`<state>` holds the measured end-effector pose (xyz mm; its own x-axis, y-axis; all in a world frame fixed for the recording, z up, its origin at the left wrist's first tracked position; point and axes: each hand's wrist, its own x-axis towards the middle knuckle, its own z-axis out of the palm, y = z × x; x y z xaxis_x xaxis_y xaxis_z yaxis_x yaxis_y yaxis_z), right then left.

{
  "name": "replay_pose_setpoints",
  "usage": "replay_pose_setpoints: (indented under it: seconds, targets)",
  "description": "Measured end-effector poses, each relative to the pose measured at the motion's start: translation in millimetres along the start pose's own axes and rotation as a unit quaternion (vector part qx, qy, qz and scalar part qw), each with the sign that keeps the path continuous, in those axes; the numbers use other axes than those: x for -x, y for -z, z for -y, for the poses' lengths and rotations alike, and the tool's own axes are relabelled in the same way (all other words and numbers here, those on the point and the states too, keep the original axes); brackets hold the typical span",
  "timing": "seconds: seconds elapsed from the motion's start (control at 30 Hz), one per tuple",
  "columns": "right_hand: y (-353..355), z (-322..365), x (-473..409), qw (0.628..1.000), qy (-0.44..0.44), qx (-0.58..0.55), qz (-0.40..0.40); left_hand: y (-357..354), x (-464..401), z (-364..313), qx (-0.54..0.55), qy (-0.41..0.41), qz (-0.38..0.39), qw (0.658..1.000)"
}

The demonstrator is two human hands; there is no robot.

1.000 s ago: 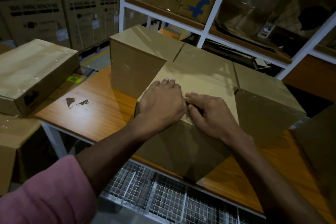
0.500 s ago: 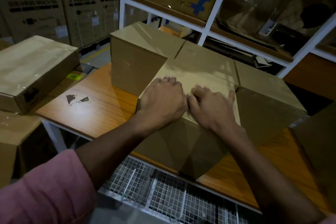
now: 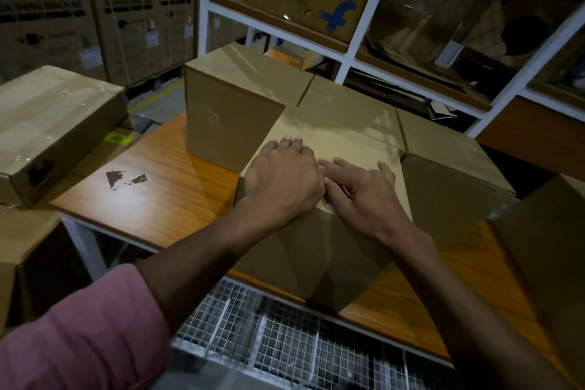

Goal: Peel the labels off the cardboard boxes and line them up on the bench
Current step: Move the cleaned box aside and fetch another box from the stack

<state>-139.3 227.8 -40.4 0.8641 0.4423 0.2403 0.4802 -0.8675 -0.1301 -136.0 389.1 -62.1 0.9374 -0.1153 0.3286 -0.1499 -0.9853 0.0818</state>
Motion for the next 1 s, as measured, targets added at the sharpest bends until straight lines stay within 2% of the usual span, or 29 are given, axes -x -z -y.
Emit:
replay_pose_setpoints:
  seconds: [0.03, 0.1, 0.17, 0.23, 0.3, 0.37, 0.4, 0.5, 0.57, 0.67, 0.73, 0.87, 1.0]
  targets:
    - [0.4, 3.0, -3.3, 0.999, -0.033, 0.017, 0.015, 0.3, -0.2, 0.5, 0.000, -0.001, 0.001, 1.000]
    - [-1.9, 9.6, -7.0, 0.993, -0.085, 0.077, -0.006, 0.5, -0.4, 2.4, 0.002, -0.006, 0.002, 1.000]
    - [-1.7, 11.1, -4.4, 0.992, -0.063, 0.093, -0.063, 0.8, 0.3, 2.9, 0.005, -0.009, -0.003, 1.000]
    - [-1.8, 4.1, 3.0, 0.996, -0.011, 0.028, -0.084, 0.9, 0.4, 2.0, 0.012, -0.011, -0.005, 1.000]
    - [-0.4, 2.0, 5.0, 0.999, -0.021, 0.000, -0.041, 1.0, -0.2, 1.2, 0.017, -0.008, -0.005, 1.000]
    - [-3.3, 3.6, -0.7, 0.995, -0.094, 0.036, 0.005, 3.7, 0.8, -0.1, 0.017, -0.003, -0.008, 1.000]
    - [-4.0, 5.5, -2.9, 0.991, -0.122, 0.055, 0.002, 5.7, 2.7, -0.8, 0.017, -0.002, -0.019, 1.000]
    - [-5.2, 10.3, 5.1, 0.981, -0.144, 0.080, -0.106, 12.9, 15.2, 0.7, 0.045, -0.007, -0.094, 0.994]
    - [-6.6, 8.5, 22.5, 0.973, -0.135, 0.082, -0.170, 9.0, 25.0, 5.1, 0.059, -0.044, -0.151, 0.986]
    - [-14.4, 1.9, 55.0, 0.971, -0.123, 0.045, -0.201, -11.6, 36.7, 18.9, 0.062, -0.119, -0.208, 0.969]
    - [-24.5, -0.9, 80.4, 0.967, -0.132, 0.024, -0.217, -20.9, 49.3, 26.6, 0.034, -0.116, -0.214, 0.969]
    - [-58.6, -4.9, 116.6, 0.961, -0.122, -0.018, -0.248, -39.5, 78.9, 38.7, 0.063, -0.032, -0.189, 0.979]
    - [-90.5, 1.7, 135.2, 0.956, -0.087, -0.060, -0.273, -71.9, 106.7, 48.1, 0.139, -0.073, -0.162, 0.974]
